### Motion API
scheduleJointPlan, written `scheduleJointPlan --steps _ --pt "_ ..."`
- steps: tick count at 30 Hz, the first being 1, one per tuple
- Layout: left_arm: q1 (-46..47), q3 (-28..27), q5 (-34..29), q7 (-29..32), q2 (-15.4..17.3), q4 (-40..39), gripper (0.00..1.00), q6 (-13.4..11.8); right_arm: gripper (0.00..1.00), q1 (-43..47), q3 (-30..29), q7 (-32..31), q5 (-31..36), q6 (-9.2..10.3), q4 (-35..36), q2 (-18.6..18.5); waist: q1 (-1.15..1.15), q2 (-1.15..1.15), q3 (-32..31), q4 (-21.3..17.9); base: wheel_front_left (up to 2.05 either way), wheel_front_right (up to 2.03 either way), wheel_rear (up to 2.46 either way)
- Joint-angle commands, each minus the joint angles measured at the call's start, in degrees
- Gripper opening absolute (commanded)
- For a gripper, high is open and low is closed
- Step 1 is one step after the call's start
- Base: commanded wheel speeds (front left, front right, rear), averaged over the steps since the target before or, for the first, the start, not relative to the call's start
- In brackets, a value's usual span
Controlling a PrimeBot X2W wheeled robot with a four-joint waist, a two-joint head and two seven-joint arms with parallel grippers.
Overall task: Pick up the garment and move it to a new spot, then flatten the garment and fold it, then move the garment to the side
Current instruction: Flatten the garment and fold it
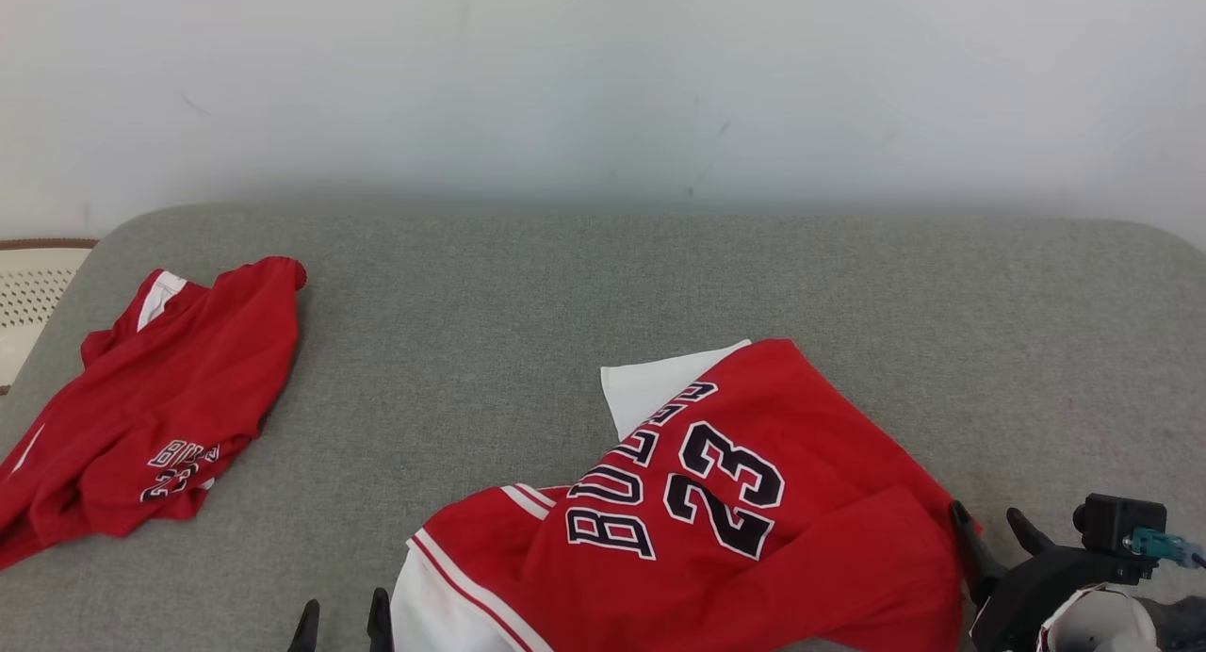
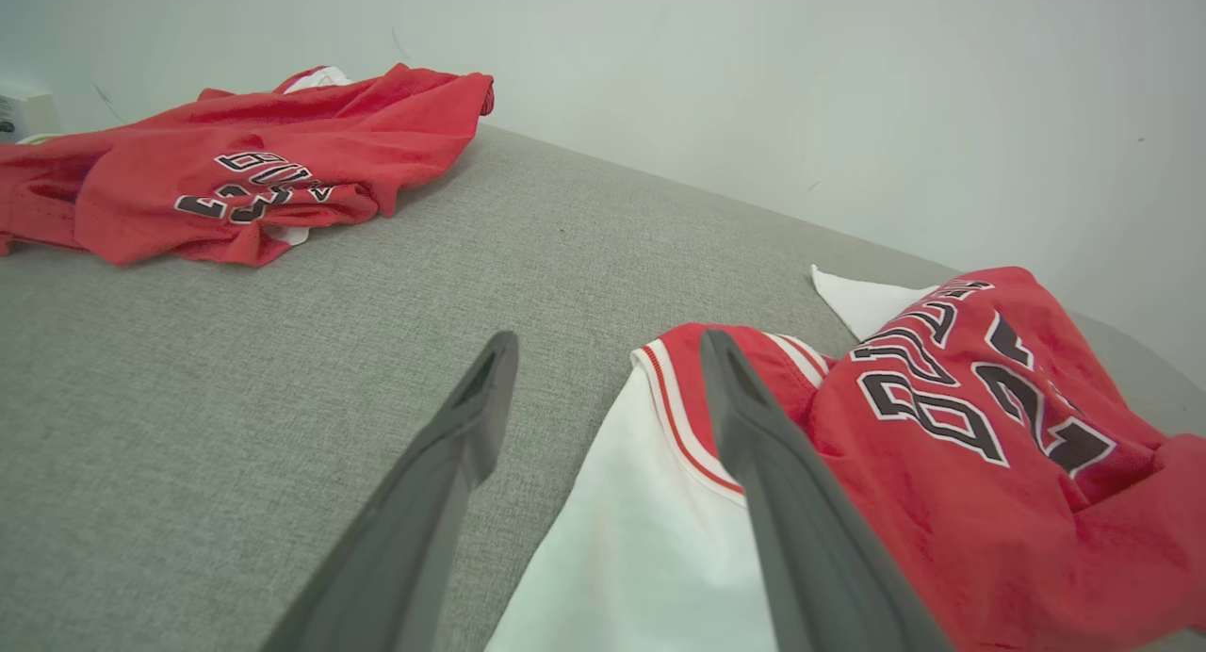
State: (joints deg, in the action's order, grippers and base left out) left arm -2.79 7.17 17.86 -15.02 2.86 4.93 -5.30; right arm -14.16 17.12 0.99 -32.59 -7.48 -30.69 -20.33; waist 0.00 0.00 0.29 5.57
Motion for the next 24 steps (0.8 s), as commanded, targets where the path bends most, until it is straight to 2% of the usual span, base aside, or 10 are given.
scheduleJointPlan --steps 1,8,13,14,15,16,24 --pt "0.5 -0.2 -0.5 -0.2 0.1 0.0 1.0 0.0 1.0 -0.9 0.3 0.1 0.5 -0.04 -1.0 0.0 0.0 0.0 0.2 0.3 0.0 0.0 0.0" --pt "0.8 -0.3 -0.5 -0.2 0.1 -0.2 1.0 0.0 1.0 -5.9 1.6 0.2 1.6 -0.04 -10.2 1.4 0.0 0.0 1.2 1.2 0.0 0.0 0.0" --pt "1.2 -0.1 -0.3 -0.3 0.1 -0.1 1.0 0.0 1.0 -8.8 4.2 -2.1 0.5 -0.04 -15.7 2.4 0.0 0.0 1.7 1.7 0.0 0.0 0.0" --pt "1.2 -0.1 -0.3 -0.3 0.1 0.0 1.0 0.0 0.64 -9.2 5.0 -2.4 -0.1 -0.04 -16.2 2.8 0.0 0.0 1.8 1.8 0.0 0.0 0.0" --pt "1.2 -0.1 -0.2 -0.3 0.1 0.1 1.0 -0.1 0.2 -9.7 5.9 -2.6 -0.7 -0.04 -16.4 3.1 0.0 0.0 1.8 1.8 0.0 0.0 0.0" --pt "1.2 0.0 -0.2 -0.3 0.1 0.1 1.0 -0.1 0.0 -10.2 6.5 -2.3 -1.2 -0.04 -16.6 3.0 0.0 0.0 1.7 1.9 0.0 0.0 0.0" --pt "0.9 -0.3 0.1 -0.3 0.1 0.3 1.0 -0.3 0.0 -16.8 9.5 1.7 -2.6 -0.04 -16.5 -0.6 0.0 0.0 1.2 2.1 0.0 0.0 0.0"
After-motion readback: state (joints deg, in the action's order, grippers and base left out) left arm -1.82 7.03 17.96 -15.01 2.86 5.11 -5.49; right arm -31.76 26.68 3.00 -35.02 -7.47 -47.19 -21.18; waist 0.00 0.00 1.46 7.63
